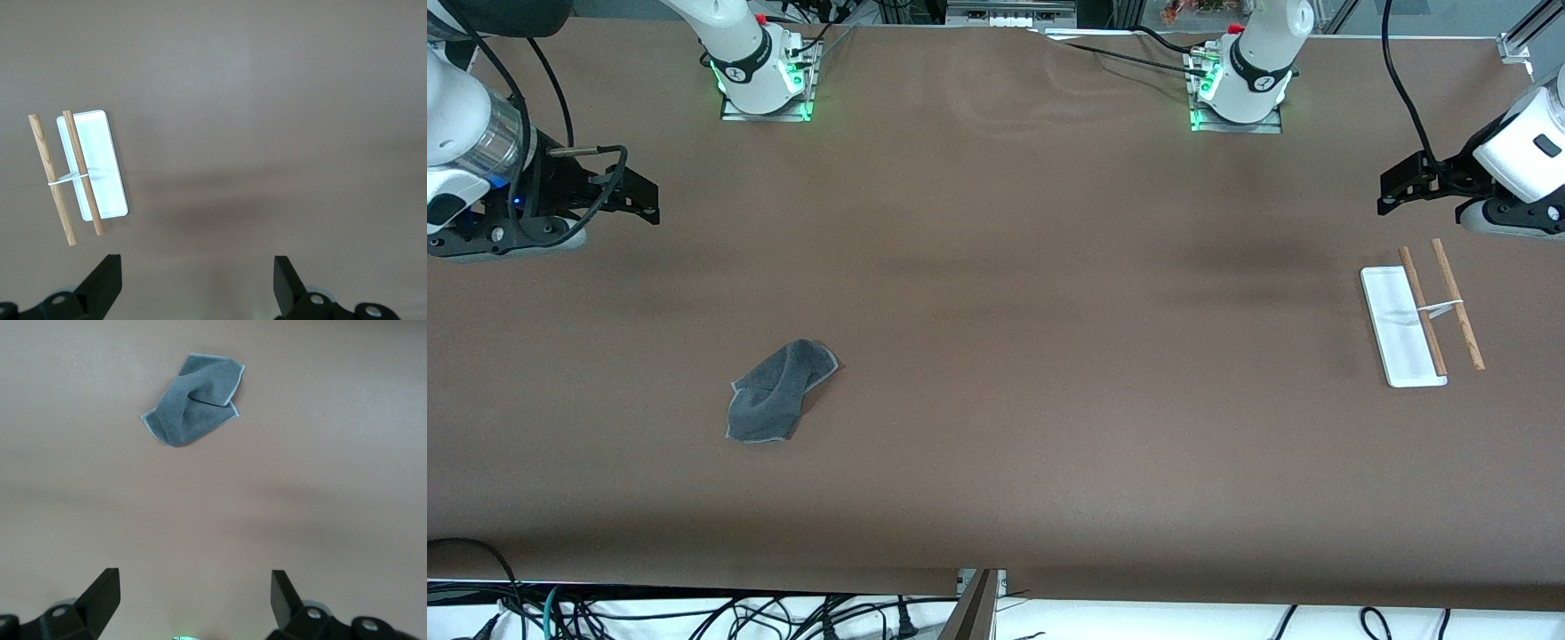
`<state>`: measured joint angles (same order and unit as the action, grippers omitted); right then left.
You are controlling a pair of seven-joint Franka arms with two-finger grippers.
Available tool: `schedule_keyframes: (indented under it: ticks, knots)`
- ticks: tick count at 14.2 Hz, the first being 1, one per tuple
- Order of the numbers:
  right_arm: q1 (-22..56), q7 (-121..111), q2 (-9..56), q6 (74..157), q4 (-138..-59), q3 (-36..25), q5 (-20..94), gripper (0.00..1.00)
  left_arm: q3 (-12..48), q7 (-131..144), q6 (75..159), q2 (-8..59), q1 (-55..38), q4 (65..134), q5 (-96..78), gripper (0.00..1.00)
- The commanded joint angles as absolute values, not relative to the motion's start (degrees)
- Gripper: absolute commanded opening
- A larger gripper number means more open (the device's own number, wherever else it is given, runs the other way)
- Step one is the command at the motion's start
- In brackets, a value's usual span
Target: Pass towel and hang on rack
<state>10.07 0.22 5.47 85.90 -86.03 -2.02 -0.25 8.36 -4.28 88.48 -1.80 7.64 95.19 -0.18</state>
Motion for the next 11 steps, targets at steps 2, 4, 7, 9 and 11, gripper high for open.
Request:
schedule_keyframes:
  ticks: [2,4,7,9,11]
  knots:
    - [9.84,1.05,4.13,85.17,-86.57,-2.02,0.09,1.00,8.88,-3.78,86.92,-0.97,8.09,93.16,0.70,1.00]
    - [9.93,0.88,4.13,85.17,-86.48,-1.93,0.09,1.00,8.88,-3.87,86.92,-0.97,8.09,93.16,0.70,1.00]
    - [9.93,0.62,4.22,85.17,-86.40,-1.93,0.09,1.00,8.88,-3.78,86.92,-0.97,8.09,93.16,0.70,1.00]
    - [9.93,0.61,4.13,85.08,-86.48,-1.93,0.09,1.00,8.96,-3.78,86.92,-0.97,8.09,93.16,0.70,1.00]
    - [9.93,0.35,4.13,85.08,-86.48,-1.93,0.09,1.00,8.88,-3.87,86.92,-0.97,8.09,93.16,0.70,1.00]
